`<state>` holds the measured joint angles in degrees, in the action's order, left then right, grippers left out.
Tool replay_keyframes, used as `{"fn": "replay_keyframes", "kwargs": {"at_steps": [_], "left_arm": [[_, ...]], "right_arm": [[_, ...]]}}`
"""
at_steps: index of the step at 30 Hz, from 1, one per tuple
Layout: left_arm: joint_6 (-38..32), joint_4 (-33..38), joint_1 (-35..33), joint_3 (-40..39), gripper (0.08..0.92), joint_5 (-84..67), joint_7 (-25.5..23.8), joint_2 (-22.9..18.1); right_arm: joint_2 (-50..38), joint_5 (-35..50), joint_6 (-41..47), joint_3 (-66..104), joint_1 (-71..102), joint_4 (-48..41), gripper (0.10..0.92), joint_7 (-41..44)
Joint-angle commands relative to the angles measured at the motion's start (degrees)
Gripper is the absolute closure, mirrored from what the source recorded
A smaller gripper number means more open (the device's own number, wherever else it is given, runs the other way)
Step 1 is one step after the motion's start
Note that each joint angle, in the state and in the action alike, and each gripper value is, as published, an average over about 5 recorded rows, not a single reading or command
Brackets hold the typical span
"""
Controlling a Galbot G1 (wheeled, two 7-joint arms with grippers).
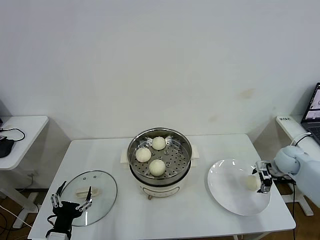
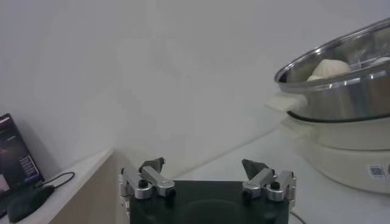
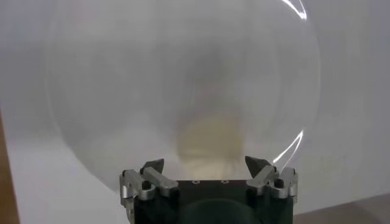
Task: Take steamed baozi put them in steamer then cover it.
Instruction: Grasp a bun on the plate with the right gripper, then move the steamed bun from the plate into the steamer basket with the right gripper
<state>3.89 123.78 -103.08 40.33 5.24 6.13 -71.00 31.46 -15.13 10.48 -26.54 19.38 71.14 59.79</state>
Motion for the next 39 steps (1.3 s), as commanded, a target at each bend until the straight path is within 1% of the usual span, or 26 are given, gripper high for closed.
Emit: {"fn": "replay_keyframes", "kwargs": {"at_steps": [1,3,6,16,19,24,30,34,39], "left_arm": [[0.0,0.0,0.0,0.0,0.177,0.0,0.0,-0.1],[0.0,0.0,-0.1,0.0,0.177,0.0,0.0,-0.2],[0.0,0.0,-0.1,0.0,0.177,0.0,0.0,-0.2],[0.0,-0.2,0.0,-0.1,0.177,0.0,0.0,-0.2],[0.0,-0.1,0.0,0.0,0.177,0.0,0.1,-0.1],[0.0,0.1,0.2,-0.1,0.177,0.0,0.0,0.0],[0.1,0.3,0.7,-0.4,0.177,0.0,0.0,0.3],[0.2,0.3,1.0,-0.6,0.177,0.0,0.0,0.5],[0.2,0.4,1.3,-0.7,0.177,0.0,-0.1,0.8]], "right_arm": [[2.9,-0.6,0.1,1.1,0.3,-2.7,0.205,-0.3],[2.9,-0.8,0.3,1.0,0.3,-2.7,0.212,-0.3],[2.7,-1.2,0.5,1.0,0.4,-2.6,0.244,0.1],[0.8,-1.2,1.0,0.5,-1.3,-1.0,0.450,2.5],[-0.3,-0.1,1.4,-1.1,-3.7,0.2,0.480,3.2],[-2.7,4.2,3.1,-6.7,-12.0,3.5,0.503,4.0],[-4.0,11.2,6.1,-13.4,-23.9,8.5,0.500,3.9],[-2.7,16.7,8.4,-20.6,-34.5,11.7,0.494,3.5],[1.6,23.3,11.5,-29.8,-46.7,15.2,0.487,1.9]]}}
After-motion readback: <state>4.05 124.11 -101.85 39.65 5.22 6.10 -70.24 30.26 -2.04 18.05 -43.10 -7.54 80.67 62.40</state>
